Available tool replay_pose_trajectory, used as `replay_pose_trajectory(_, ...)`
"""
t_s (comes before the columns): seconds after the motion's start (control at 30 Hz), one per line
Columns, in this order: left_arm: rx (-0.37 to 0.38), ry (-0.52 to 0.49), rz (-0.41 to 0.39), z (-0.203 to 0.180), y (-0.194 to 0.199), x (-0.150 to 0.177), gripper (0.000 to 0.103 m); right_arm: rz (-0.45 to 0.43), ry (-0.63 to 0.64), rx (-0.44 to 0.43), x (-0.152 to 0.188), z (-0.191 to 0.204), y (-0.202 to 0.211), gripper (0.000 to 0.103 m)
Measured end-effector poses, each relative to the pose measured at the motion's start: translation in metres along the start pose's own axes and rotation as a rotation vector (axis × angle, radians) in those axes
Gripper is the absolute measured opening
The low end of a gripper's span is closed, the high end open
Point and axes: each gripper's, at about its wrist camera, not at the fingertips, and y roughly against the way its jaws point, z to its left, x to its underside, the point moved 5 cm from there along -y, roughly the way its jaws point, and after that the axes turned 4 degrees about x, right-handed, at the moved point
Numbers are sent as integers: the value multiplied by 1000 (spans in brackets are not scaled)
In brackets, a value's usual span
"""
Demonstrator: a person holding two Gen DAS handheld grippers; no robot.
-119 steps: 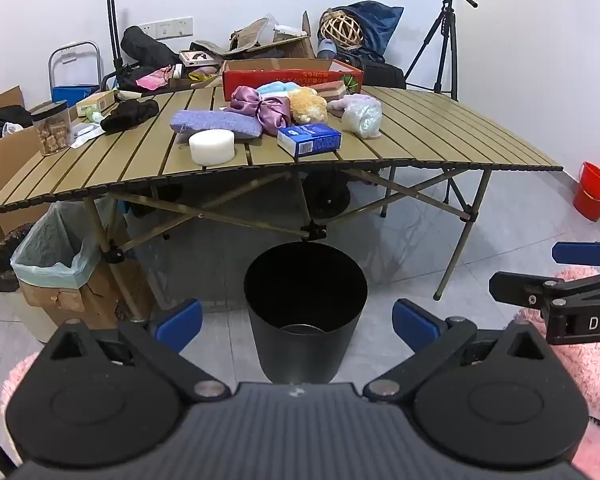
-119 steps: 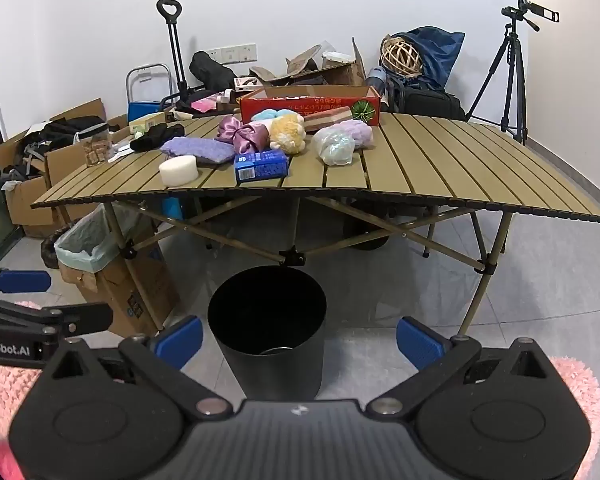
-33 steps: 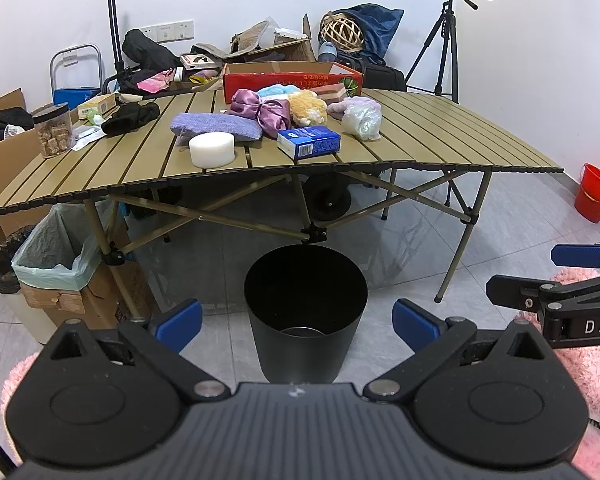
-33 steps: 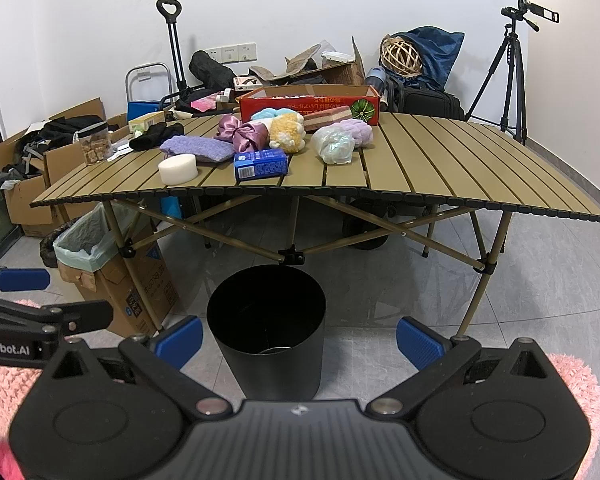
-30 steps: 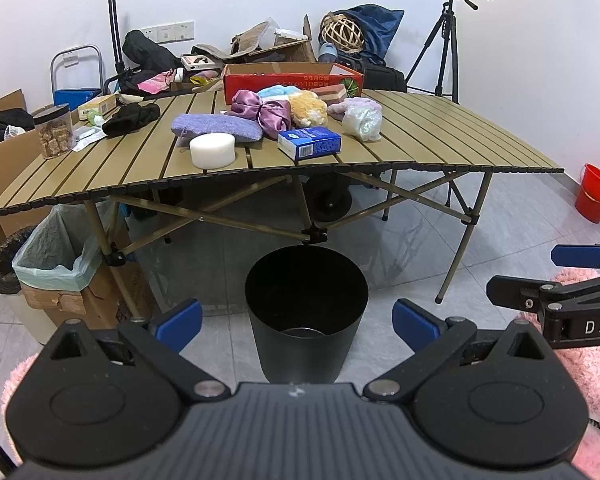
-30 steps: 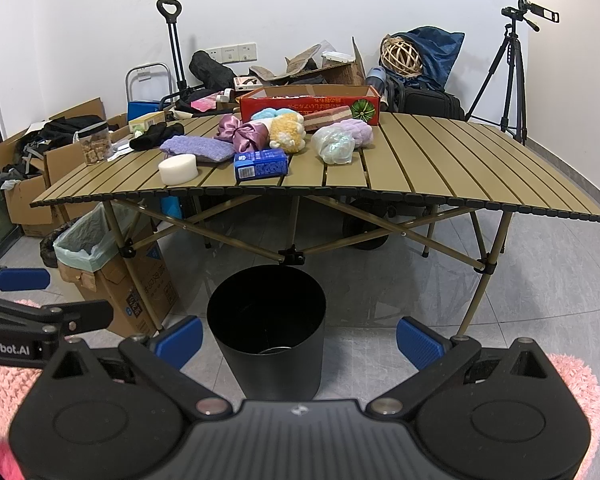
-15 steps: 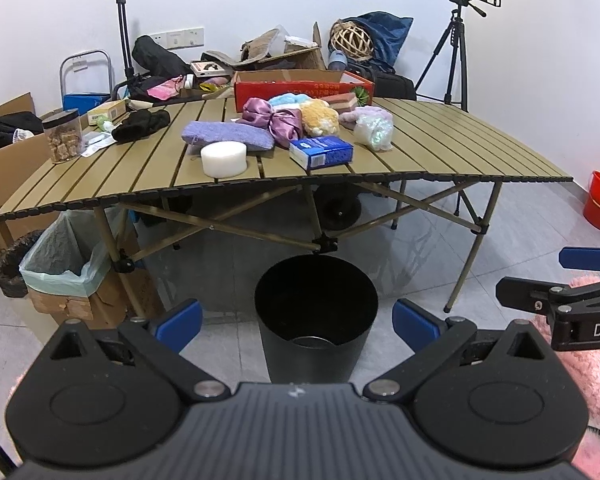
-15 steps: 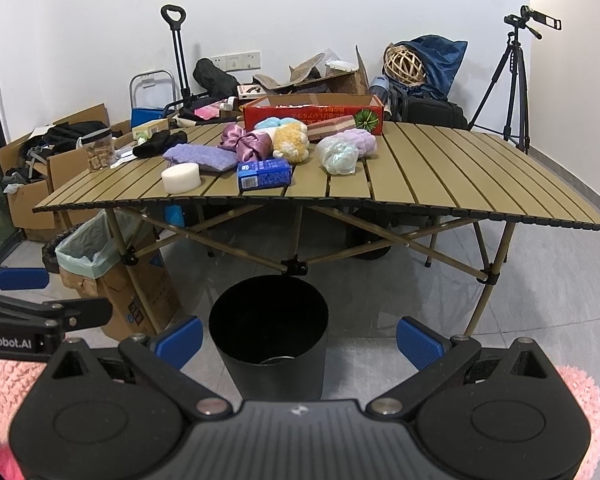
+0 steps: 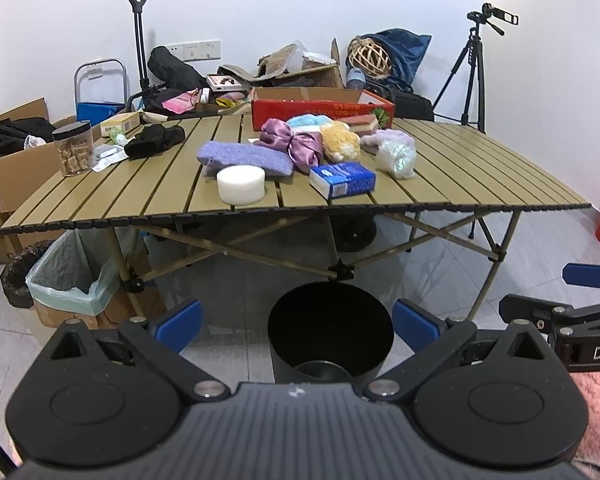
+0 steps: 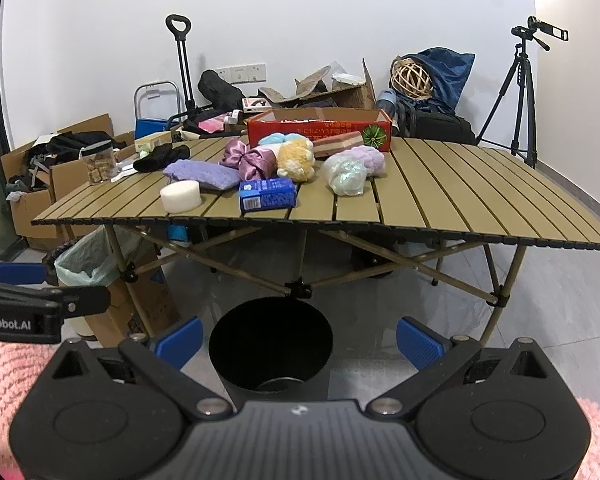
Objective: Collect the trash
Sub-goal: 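Reach the left tool to the white sponge while the right tool reaches the blue tissue pack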
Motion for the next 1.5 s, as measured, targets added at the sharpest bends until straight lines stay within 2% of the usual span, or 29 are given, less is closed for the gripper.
replay_pose_trajectory(0.7, -77, 87, -65, 32, -57, -52, 103, -96, -26, -31, -48, 0, -68, 103)
replay_pose_trajectory(1.27, -107, 161, -118, 55, -124, -98, 103, -176, 4, -49, -94, 8, -149, 103)
replay_pose_trajectory(1.5, -148, 168, -95, 66, -163, -106, 103, -219, 25, -44, -111, 7, -177, 103)
